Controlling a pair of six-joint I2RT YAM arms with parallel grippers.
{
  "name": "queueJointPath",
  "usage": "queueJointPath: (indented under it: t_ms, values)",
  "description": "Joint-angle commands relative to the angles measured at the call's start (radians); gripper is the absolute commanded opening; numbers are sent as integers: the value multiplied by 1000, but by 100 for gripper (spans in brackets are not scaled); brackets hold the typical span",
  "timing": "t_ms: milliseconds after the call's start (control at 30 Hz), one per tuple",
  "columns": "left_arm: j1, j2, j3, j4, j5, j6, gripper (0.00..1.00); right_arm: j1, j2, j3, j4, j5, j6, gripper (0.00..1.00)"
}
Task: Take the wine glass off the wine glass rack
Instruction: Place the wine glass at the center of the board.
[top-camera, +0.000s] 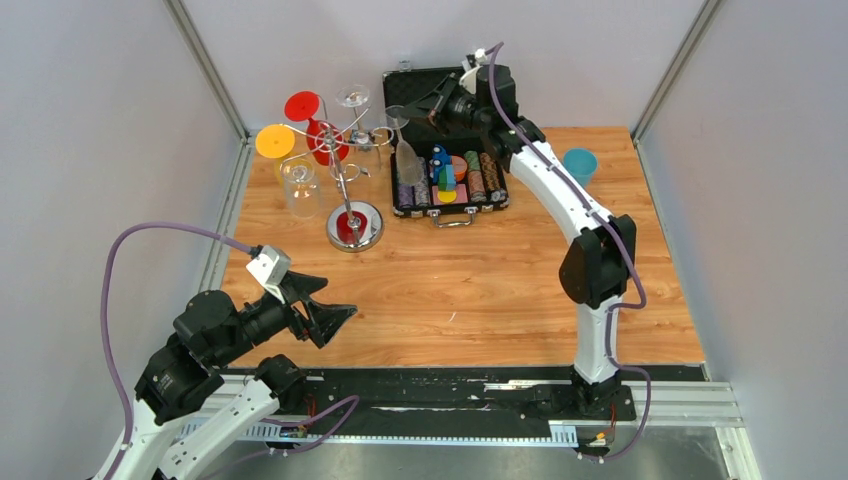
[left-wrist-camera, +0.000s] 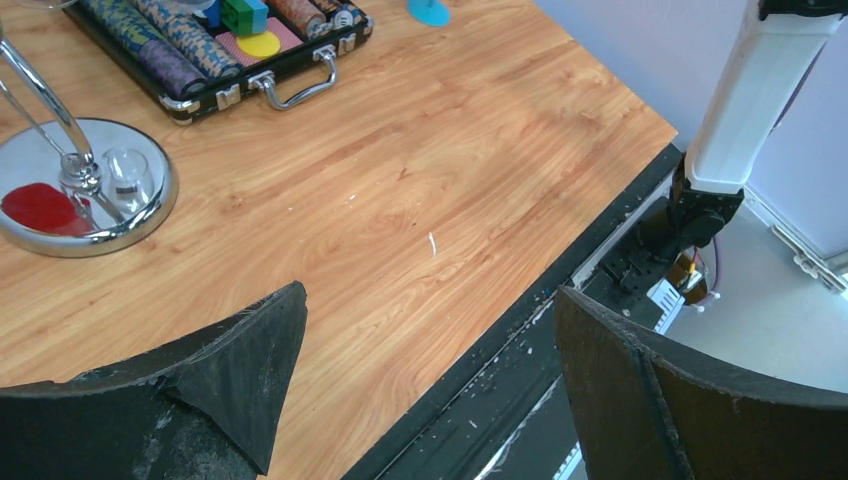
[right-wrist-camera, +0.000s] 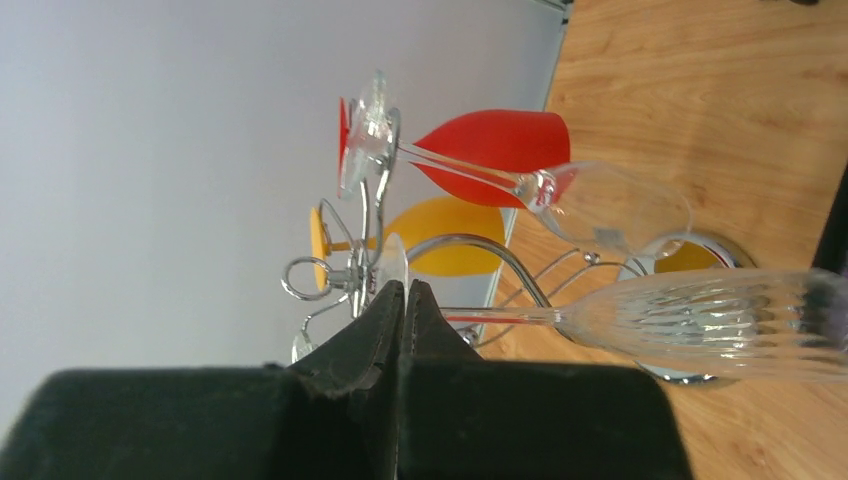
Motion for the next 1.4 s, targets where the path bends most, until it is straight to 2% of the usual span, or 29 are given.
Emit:
queueJointPath:
  t_ms: [0,400,733,1000,1367]
  values:
    - [2,0,7,4,-16,-8,100,-8,-150,-111,65,-11,-41,0]
    - [1,2,20,8,-19,-38,100,-29,-522,-601,238,-62,-92,0]
    - [2,36,-14,60,32,-164,100,-27,-786,-925,355,-106,-95,0]
    - [2,75,-43,146,66,-347,100,-9,-992,-1162,423,-149,-167,0]
    - [2,74,-116,306,72,-667,100,58,-1242,-1348,487,-174,-309,0]
